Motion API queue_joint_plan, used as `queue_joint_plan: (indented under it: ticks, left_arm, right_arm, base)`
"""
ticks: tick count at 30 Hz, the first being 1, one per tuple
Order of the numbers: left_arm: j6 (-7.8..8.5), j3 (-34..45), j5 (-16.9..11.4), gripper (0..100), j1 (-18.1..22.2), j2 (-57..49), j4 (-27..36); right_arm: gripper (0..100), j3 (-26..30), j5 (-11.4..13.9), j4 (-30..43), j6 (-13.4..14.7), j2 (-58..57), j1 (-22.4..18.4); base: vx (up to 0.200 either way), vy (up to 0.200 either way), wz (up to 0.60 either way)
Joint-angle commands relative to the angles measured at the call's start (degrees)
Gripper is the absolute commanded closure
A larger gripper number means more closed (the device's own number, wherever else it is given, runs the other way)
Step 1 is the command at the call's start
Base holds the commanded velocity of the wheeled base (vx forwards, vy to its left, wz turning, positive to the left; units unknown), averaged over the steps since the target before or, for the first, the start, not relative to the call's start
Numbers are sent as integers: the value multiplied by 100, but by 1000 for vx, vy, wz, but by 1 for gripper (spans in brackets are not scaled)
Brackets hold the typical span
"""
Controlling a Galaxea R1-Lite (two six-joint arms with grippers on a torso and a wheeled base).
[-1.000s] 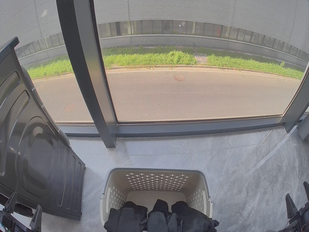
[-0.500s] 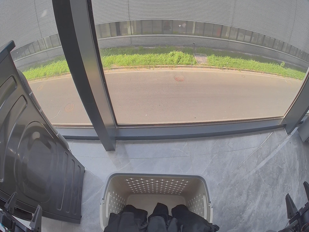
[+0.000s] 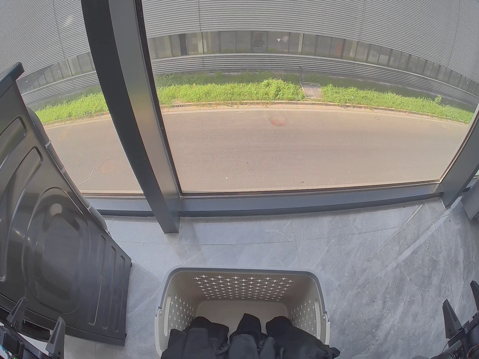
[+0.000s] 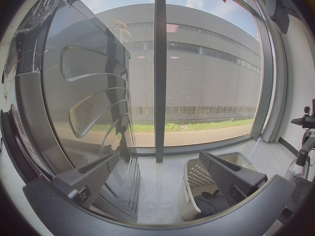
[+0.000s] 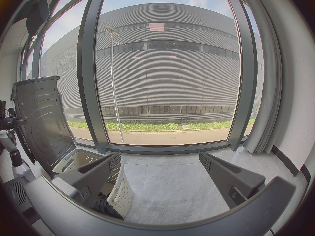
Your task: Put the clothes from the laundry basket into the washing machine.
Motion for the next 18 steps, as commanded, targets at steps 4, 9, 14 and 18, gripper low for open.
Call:
queue_joint_plan:
  ticks: [4, 9, 14, 18]
  left_arm:
    - [-8, 92, 0, 0, 1, -101, -1]
    - [-26, 84, 9, 0, 1, -101, -1]
    - [-26, 84, 9, 0, 1, -101, 7]
    - [-43, 84, 9, 0, 1, -101, 7]
  right_arm:
    - [0, 101, 1, -4, -4, -93, 4]
    - [0, 101, 1, -4, -4, -93, 4]
    - [0, 101, 1, -4, -4, -93, 4]
    - [0, 101, 1, -4, -4, -93, 4]
  base:
    - [0, 0, 0]
    - [0, 0, 0]
    - [-160, 0, 0]
    - [-200, 0, 0]
